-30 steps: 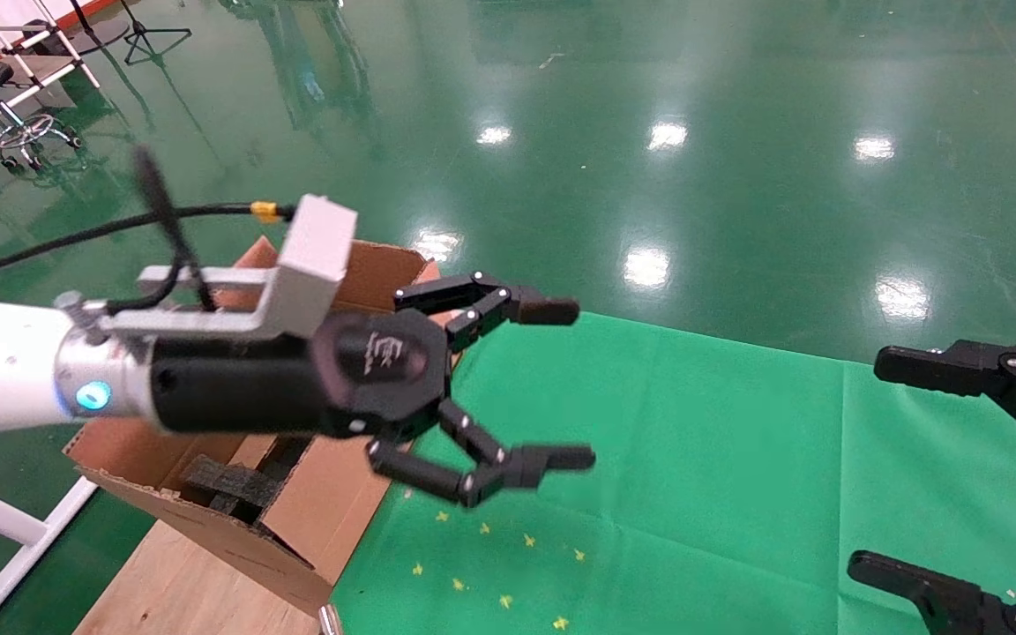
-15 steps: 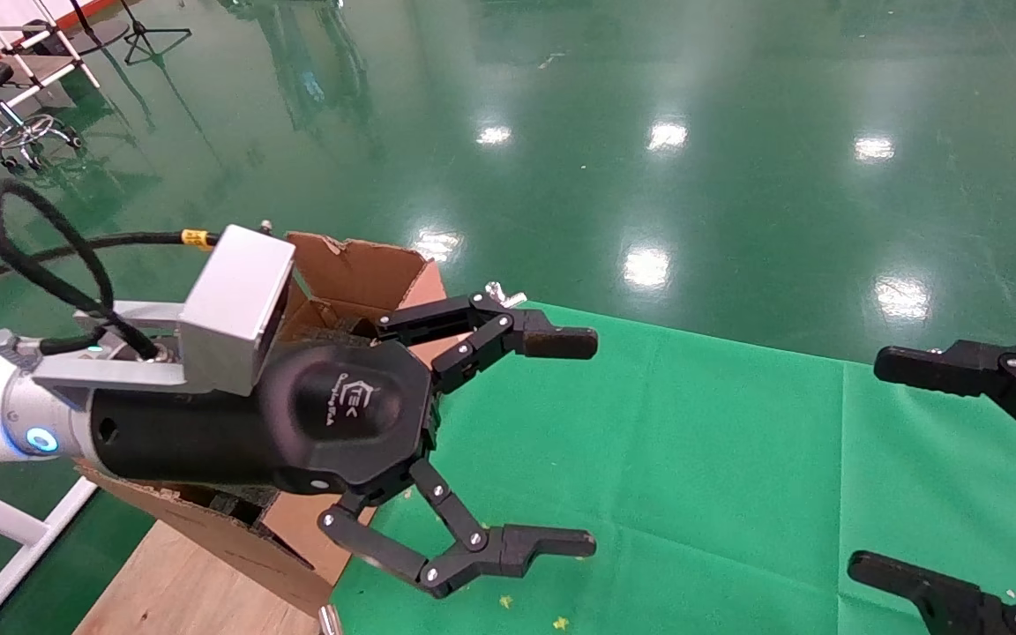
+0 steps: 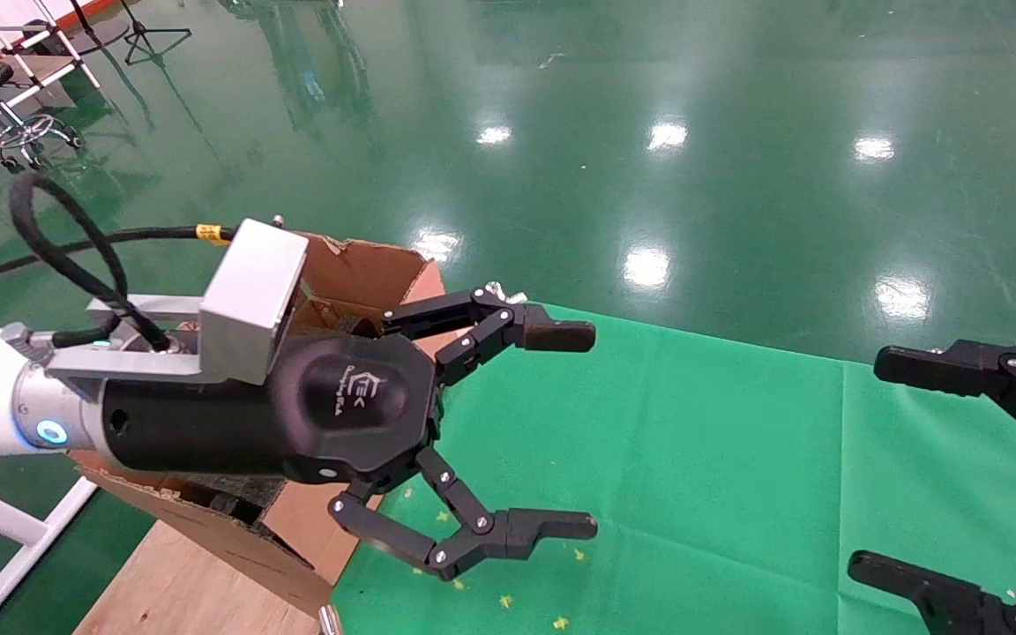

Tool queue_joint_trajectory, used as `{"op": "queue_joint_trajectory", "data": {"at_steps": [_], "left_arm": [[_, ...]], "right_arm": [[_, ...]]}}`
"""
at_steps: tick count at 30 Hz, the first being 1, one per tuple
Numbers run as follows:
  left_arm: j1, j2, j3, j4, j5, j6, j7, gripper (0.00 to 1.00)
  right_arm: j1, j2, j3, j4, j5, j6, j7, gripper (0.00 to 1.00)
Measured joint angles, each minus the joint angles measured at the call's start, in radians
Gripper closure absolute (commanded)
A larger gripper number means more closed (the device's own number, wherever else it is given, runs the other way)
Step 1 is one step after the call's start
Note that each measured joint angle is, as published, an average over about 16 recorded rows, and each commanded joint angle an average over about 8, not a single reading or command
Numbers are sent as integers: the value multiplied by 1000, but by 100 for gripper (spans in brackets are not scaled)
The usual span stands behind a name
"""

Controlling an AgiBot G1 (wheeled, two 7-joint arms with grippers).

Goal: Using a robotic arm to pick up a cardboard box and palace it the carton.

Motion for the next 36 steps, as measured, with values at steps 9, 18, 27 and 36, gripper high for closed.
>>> {"op": "queue_joint_trajectory", "data": {"at_steps": [9,18,27,36], "left_arm": [[-4,1,3,3,5,-2,-1,0],[-5,1,4,5,7,-3,-2,0],[-6,1,5,5,7,-4,-3,0],[-7,1,6,6,8,-4,-3,0]], "right_arm": [[0,0,0,0,0,0,0,0],[0,0,0,0,0,0,0,0],[0,0,0,0,0,0,0,0],[0,0,0,0,0,0,0,0]]}}
